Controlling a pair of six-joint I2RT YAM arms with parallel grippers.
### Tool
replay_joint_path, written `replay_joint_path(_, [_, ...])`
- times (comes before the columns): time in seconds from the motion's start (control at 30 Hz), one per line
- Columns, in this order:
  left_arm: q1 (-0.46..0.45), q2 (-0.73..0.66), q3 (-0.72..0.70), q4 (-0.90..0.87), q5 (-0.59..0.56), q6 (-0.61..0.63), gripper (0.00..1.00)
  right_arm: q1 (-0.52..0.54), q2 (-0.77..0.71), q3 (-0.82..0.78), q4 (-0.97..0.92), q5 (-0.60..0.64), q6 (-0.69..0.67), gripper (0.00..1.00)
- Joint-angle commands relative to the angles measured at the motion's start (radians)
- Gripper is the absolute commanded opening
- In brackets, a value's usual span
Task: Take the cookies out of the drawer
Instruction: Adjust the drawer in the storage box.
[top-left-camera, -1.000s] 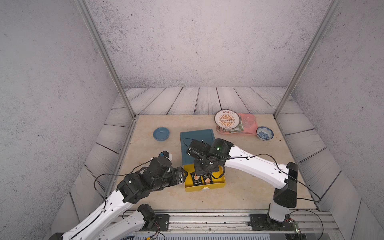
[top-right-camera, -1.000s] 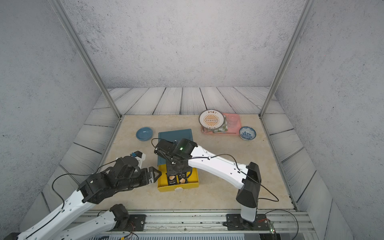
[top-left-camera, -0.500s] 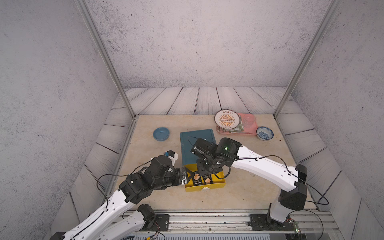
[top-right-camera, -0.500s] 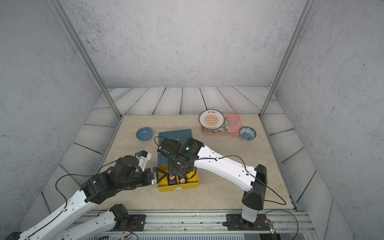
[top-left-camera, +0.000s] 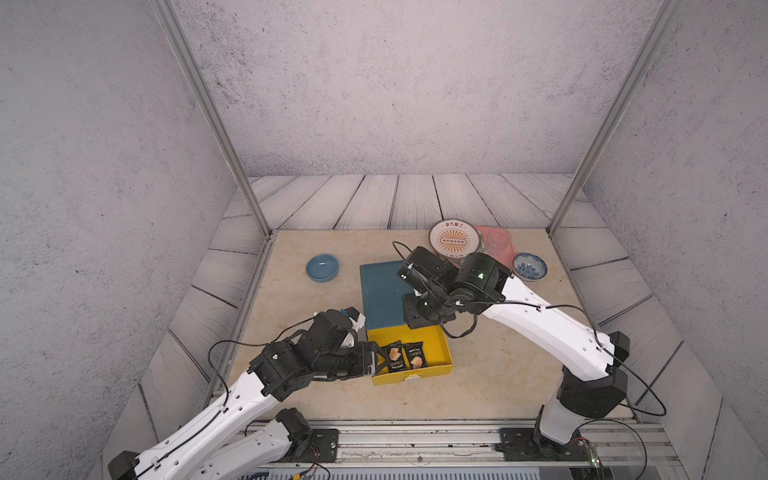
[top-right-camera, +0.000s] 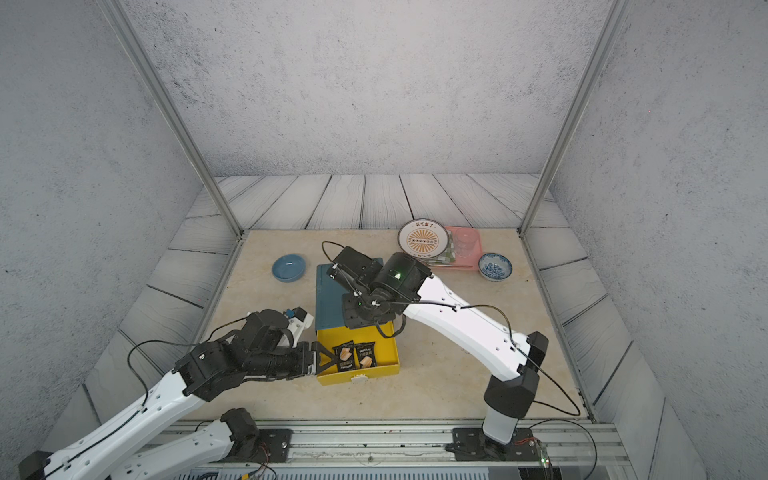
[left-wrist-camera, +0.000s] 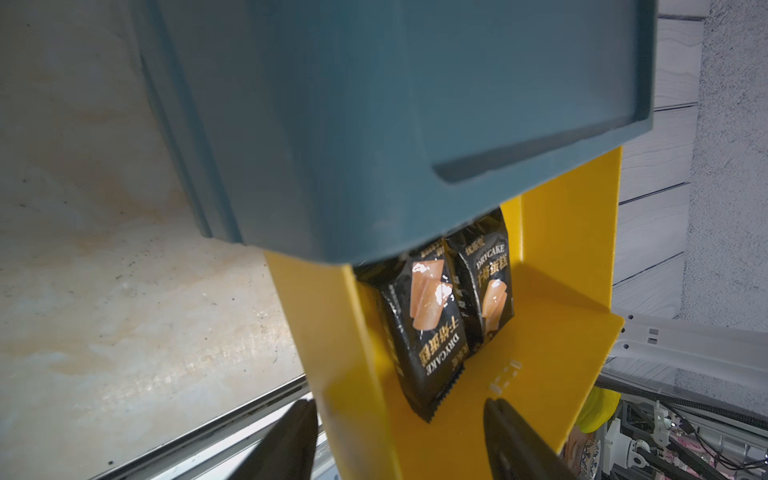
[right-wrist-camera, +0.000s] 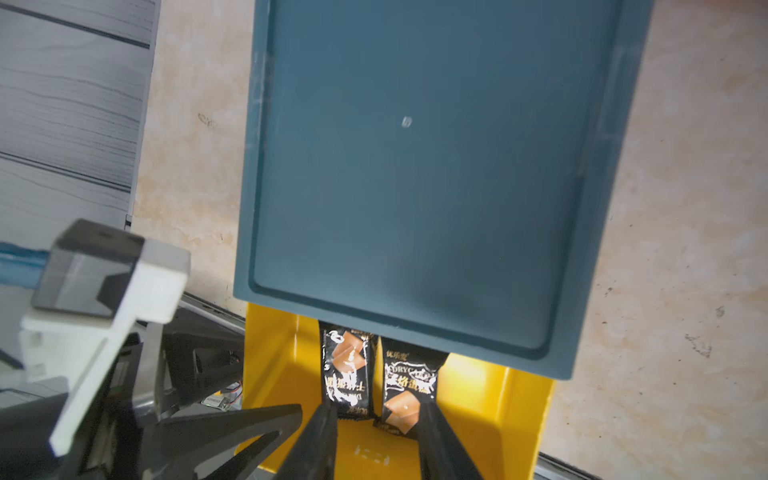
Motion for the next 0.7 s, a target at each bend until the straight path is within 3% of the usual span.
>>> replay_joint_path(0.0, [-0.006, 0.005, -0.009, -0.014, -0.001, 0.001, 0.67, -0.032, 0.062, 0.064, -0.06, -0.004, -0.076, 0.39])
replay_joint_path(0.43, [-0.008, 0.019, 0.016, -0.035, -0.012, 0.013, 0.49, -0.09, 0.281, 0.293, -0.094, -0.047, -0.171, 0.4])
replay_joint_path(0.67, [-0.007, 0.035, 0.057, -0.07, -0.005, 0.018, 0.35, -0.091, 0.33, 0.303, -0.059, -0.07, -0.164, 0.4])
